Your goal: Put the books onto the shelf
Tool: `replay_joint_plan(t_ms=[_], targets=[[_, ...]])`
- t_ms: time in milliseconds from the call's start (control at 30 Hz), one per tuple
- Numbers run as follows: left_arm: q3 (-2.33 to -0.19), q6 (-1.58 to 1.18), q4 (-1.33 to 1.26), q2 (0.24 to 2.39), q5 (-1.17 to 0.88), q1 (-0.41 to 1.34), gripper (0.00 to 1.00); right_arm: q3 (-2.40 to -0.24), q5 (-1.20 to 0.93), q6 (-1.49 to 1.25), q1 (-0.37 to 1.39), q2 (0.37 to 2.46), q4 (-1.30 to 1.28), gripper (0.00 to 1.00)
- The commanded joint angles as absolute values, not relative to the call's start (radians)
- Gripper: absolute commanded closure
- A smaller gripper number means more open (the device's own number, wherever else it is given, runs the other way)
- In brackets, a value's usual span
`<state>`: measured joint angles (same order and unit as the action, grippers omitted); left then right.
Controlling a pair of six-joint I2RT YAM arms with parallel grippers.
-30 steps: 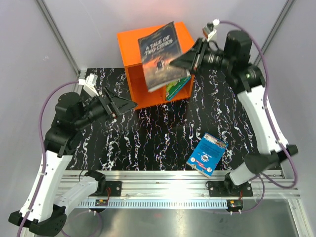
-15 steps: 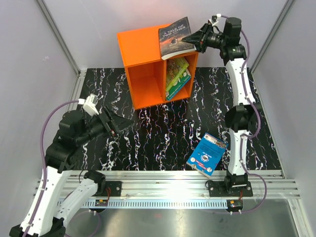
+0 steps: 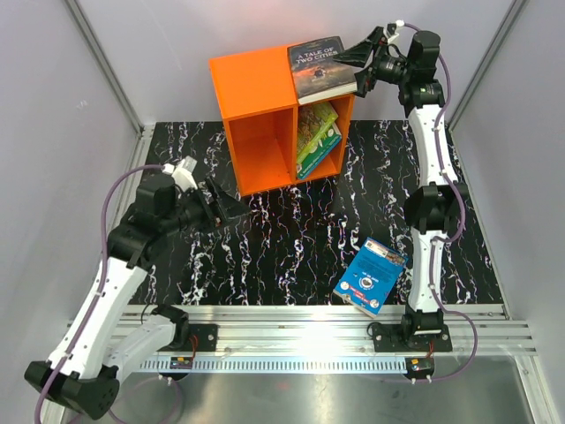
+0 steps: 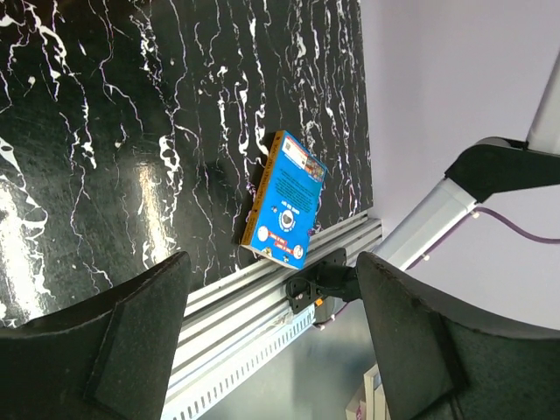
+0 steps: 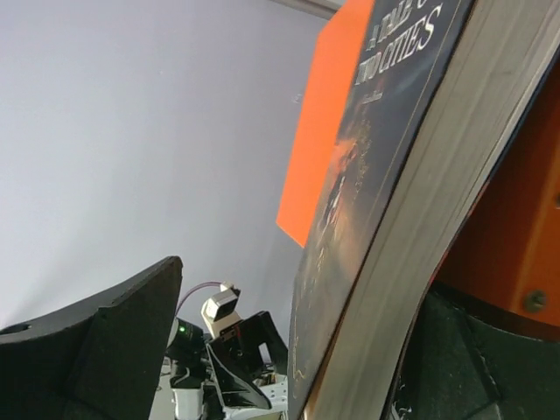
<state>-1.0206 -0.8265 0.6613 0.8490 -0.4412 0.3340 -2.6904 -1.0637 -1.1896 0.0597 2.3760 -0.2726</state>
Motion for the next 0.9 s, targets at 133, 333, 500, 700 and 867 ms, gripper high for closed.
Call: replay_joint_plan(t_ms=[133,333,500,700,867], targets=[[-1.049,-0.816,0.531,0.922,-0.500,0.334,0.23,-2.746,-0.893,-0.867,0.012,2.289,-0.595,0.00],[-1.048,-0.822,0.503,0.966,-0.514,0.336,0.24,-2.744,-0.684,-0.648,0.011,2.250,-0.814,0.00],[-1.040,-0.825,0.492,0.986,-0.520,0.336,0.25,-2.744,-0.592,-0.568,0.014,2.237,-0.870,0.00],[-1.042,-0.828,0.494,0.996,-0.518,0.336,0.26,-2.775,-0.500,-0.500,0.040,2.247,-0.930,0.00],[-1.034,-0.834,0.502,0.994,-0.520,0.339,0.27,-2.766,-0.385,-0.471,0.089,2.229,-0.921,0.00]])
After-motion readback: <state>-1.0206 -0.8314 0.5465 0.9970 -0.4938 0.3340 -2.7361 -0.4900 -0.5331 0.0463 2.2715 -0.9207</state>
